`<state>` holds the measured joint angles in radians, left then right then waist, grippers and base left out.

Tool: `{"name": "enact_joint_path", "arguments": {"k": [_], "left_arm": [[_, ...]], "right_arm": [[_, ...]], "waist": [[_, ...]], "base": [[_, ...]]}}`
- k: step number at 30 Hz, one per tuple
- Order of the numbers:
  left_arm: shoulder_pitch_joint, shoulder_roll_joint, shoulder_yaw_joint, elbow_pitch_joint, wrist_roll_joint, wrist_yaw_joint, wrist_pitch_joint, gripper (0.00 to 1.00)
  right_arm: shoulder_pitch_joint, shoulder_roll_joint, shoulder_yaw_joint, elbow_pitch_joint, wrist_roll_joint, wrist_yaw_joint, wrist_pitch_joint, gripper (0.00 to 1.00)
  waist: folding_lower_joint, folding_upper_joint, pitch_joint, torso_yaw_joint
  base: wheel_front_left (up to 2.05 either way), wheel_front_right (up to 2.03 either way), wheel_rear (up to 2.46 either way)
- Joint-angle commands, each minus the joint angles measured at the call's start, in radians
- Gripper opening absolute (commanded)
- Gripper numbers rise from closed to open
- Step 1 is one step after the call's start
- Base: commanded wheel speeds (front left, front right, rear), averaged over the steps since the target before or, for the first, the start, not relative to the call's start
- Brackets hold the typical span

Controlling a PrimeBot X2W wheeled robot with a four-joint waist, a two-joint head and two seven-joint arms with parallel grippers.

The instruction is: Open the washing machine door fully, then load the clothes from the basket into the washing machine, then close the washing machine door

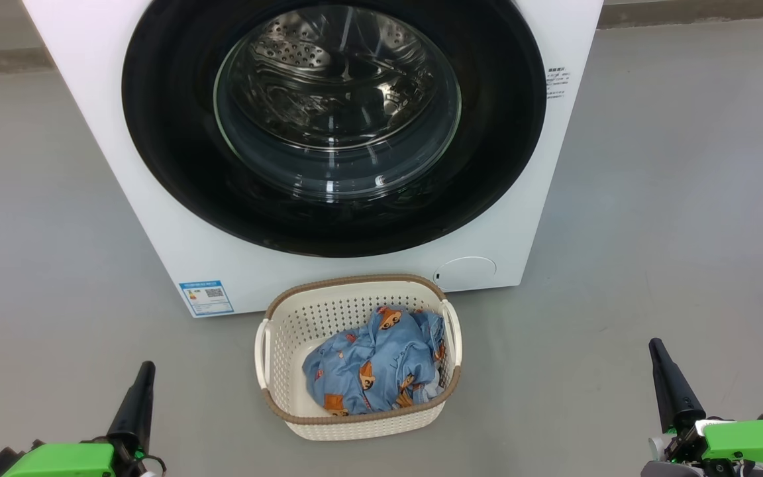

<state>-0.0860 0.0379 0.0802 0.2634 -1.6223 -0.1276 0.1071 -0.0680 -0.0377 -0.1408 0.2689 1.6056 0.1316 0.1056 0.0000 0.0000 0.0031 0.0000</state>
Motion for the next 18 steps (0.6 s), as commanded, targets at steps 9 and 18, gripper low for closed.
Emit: {"name": "enact_joint_path", "arguments": {"k": [9, 18], "left_arm": [[-0.022, 0.012, 0.034, -0.018, 0.014, -0.003, 0.006, 0.0], [-0.022, 0.012, 0.033, -0.018, 0.014, -0.003, 0.006, 0.0]], "right_arm": [[-0.04, -0.013, 0.027, -0.024, 0.003, -0.001, 0.007, 0.0], [-0.04, -0.013, 0.027, -0.024, 0.003, -0.001, 0.007, 0.0]], "waist": [[0.0, 0.0, 0.0, 0.0], [0.0, 0.0, 0.0, 0.0]], "base": [[0.0, 0.0, 0.0], [0.0, 0.0, 0.0]]}}
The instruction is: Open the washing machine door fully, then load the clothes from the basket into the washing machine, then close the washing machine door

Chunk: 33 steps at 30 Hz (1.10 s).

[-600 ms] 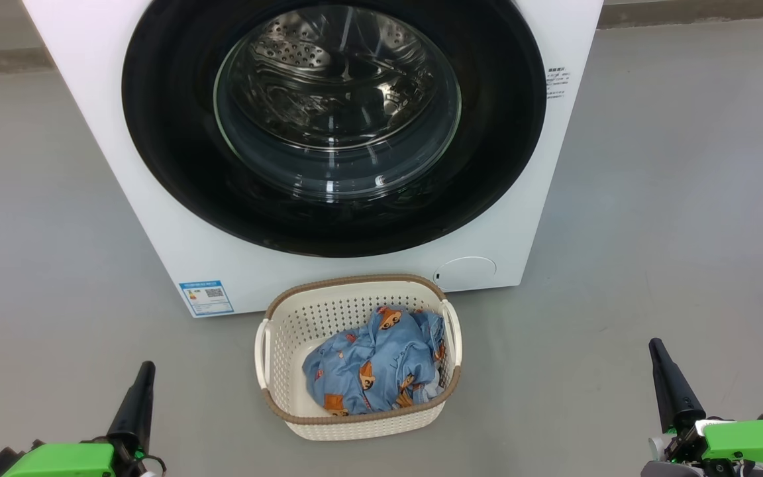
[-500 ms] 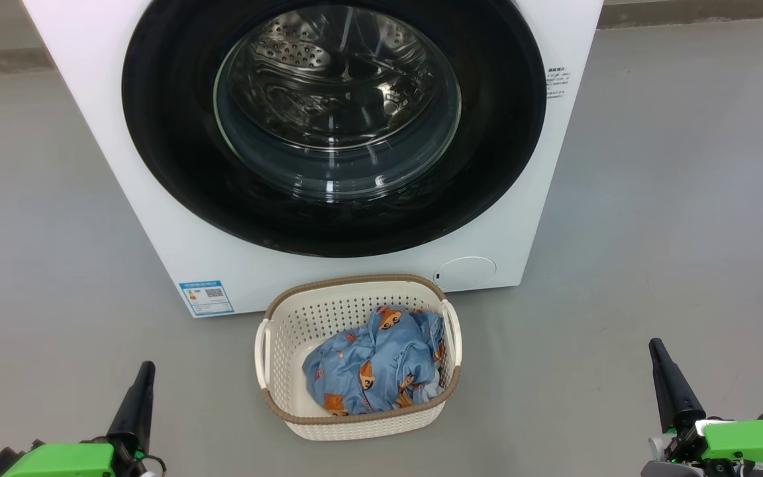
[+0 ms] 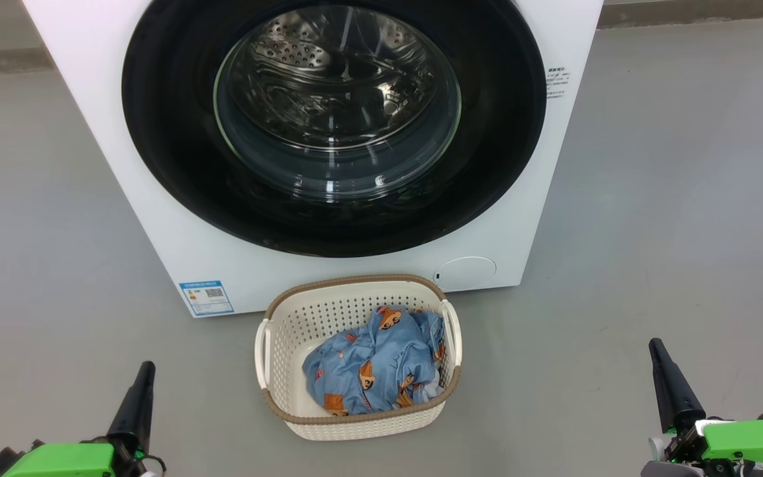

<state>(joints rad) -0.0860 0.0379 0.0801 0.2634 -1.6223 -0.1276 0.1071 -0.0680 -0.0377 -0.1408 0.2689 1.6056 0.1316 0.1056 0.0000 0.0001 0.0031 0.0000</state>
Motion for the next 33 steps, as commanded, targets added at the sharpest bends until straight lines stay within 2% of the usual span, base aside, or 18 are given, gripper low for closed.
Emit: {"name": "enact_joint_path", "arguments": {"k": [1, 33], "left_arm": [[-0.022, 0.012, 0.034, -0.018, 0.014, -0.003, 0.006, 0.0], [-0.022, 0.012, 0.034, -0.018, 0.014, -0.003, 0.006, 0.0]], "right_arm": [[-0.04, -0.013, 0.027, -0.024, 0.003, -0.001, 0.007, 0.0], [-0.04, -0.013, 0.027, -0.024, 0.003, -0.001, 0.007, 0.0]], "waist": [[0.0, -0.0001, 0.0, 0.0], [0.0, -0.0001, 0.0, 0.0]], "base": [[0.0, 0.0, 0.0], [0.0, 0.0, 0.0]]}}
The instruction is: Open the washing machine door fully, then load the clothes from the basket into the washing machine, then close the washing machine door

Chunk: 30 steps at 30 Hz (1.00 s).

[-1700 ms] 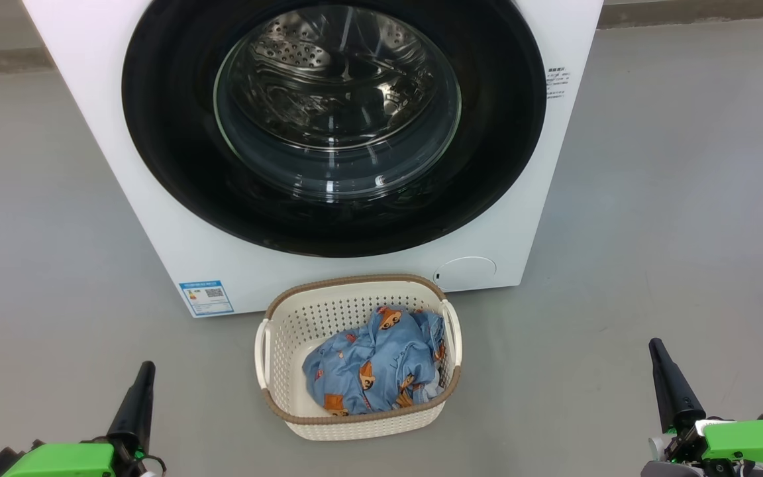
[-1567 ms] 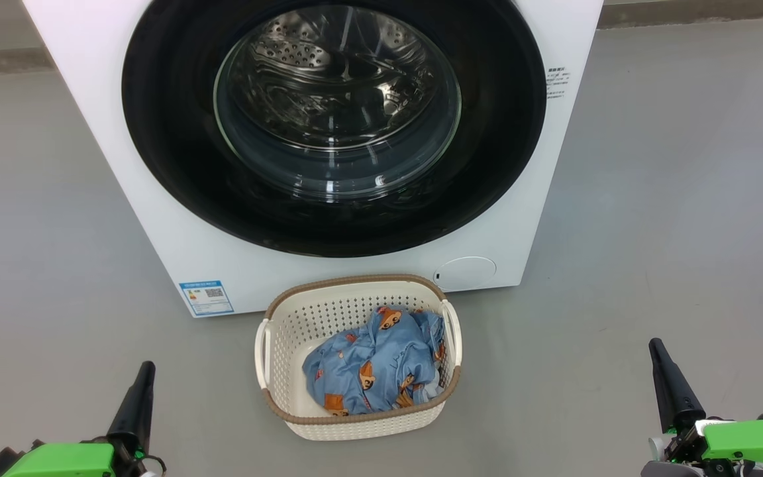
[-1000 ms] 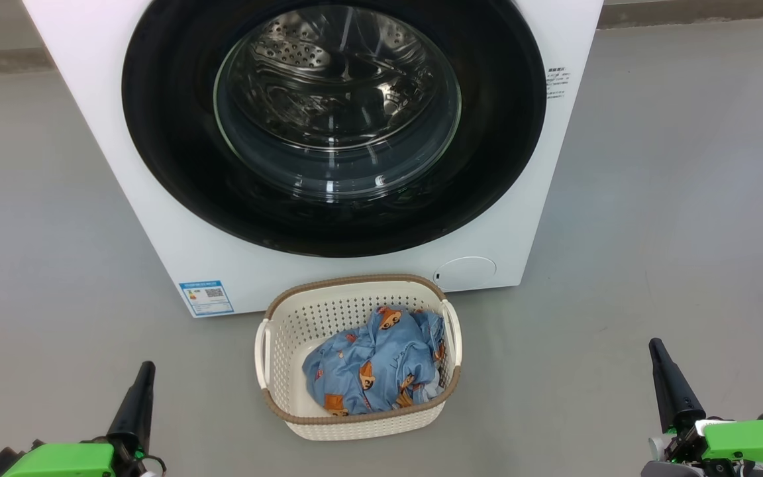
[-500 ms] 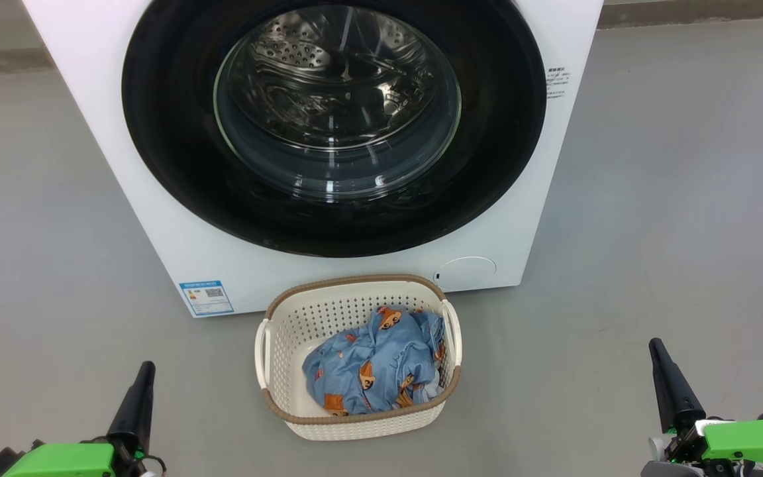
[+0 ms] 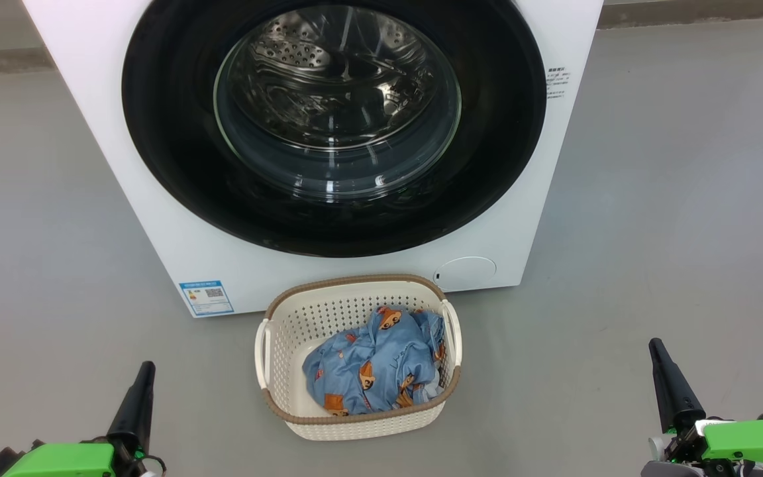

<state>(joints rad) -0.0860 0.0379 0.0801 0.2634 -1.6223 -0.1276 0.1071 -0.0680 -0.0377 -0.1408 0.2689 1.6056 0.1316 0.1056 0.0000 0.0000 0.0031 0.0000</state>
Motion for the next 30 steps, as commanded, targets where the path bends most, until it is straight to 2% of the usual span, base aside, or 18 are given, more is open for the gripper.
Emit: {"name": "enact_joint_path", "arguments": {"k": [1, 15, 16, 21, 26, 30], "left_arm": [[-0.022, 0.012, 0.034, -0.018, 0.014, -0.003, 0.006, 0.0], [-0.022, 0.012, 0.034, -0.018, 0.014, -0.003, 0.006, 0.0], [0.0, 0.0, 0.0, 0.0, 0.0, 0.0, 0.0, 1.0], [0.014, -0.007, -0.004, 0.026, 0.0, 0.0, -0.004, 1.0], [0.01, -0.002, -0.004, 0.018, 0.007, 0.0, -0.012, 1.0], [0.009, 0.006, -0.012, 0.009, 0.022, 0.0, -0.027, 1.0]], "right_arm": [[-0.04, -0.013, 0.027, -0.024, 0.003, -0.001, 0.007, 0.0], [-0.04, -0.013, 0.027, -0.024, 0.003, -0.001, 0.007, 0.0], [0.0, 0.0, 0.0, 0.0, 0.0, 0.0, 0.0, 1.0], [0.014, 0.007, 0.002, 0.028, -0.006, 0.0, -0.007, 1.0], [0.008, 0.006, 0.009, 0.024, -0.02, 0.0, -0.019, 1.0], [0.002, 0.003, 0.015, 0.02, -0.042, 0.0, -0.031, 1.0]], "waist": [[0.0, 0.0, 0.0, 0.0], [0.0, 0.0, 0.0, 0.0], [0.0, 0.0, 0.0, 0.0], [0.0002, 0.0, 0.001, 0.0], [0.0022, 0.0, -0.001, 0.0], [0.0004, 0.0, -0.001, -0.001]], "base": [[0.0, 0.0, 0.0], [0.0, 0.0, 0.0], [0.0, 0.0, 0.0], [0.0, 0.0, 0.0], [0.0, 0.0, 0.0], [0.0, 0.0, 0.0]]}}
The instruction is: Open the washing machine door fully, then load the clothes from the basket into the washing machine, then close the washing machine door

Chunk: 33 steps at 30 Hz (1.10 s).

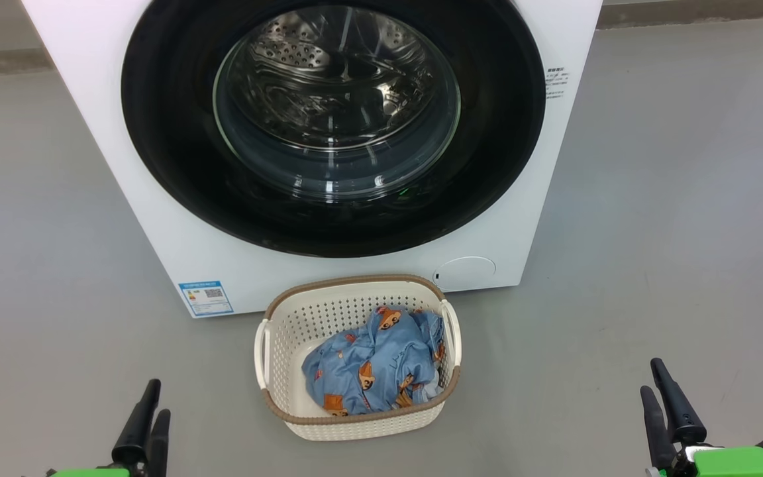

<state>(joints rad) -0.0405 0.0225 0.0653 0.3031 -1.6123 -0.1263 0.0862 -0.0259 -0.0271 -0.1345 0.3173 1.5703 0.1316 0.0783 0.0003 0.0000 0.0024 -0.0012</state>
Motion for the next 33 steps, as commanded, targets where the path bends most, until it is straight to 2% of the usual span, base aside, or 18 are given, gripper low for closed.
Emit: {"name": "enact_joint_path", "arguments": {"k": [1, 11, 33], "left_arm": [[-0.038, 0.024, 0.001, -0.033, 0.018, -0.001, -0.01, 1.0], [-0.046, 0.05, -0.017, -0.053, 0.097, -0.002, -0.042, 1.0], [-0.051, 0.099, -0.051, -0.095, 0.372, -0.002, -0.11, 1.0]], "right_arm": [[-0.042, -0.008, 0.01, -0.03, -0.013, 0.0, -0.007, 1.0], [-0.055, -0.016, 0.025, -0.043, -0.118, 0.0, -0.036, 1.0], [-0.071, -0.026, 0.063, -0.072, -0.438, 0.0, -0.104, 1.0]], "waist": [[-0.0001, 0.0, 0.001, 0.0], [-0.0002, 0.0, 0.002, -0.004], [-0.0002, 0.0, -0.002, -0.007]], "base": [[0.0, 0.0, 0.0], [0.0, 0.0, 0.0], [0.0, 0.0, 0.0]]}}
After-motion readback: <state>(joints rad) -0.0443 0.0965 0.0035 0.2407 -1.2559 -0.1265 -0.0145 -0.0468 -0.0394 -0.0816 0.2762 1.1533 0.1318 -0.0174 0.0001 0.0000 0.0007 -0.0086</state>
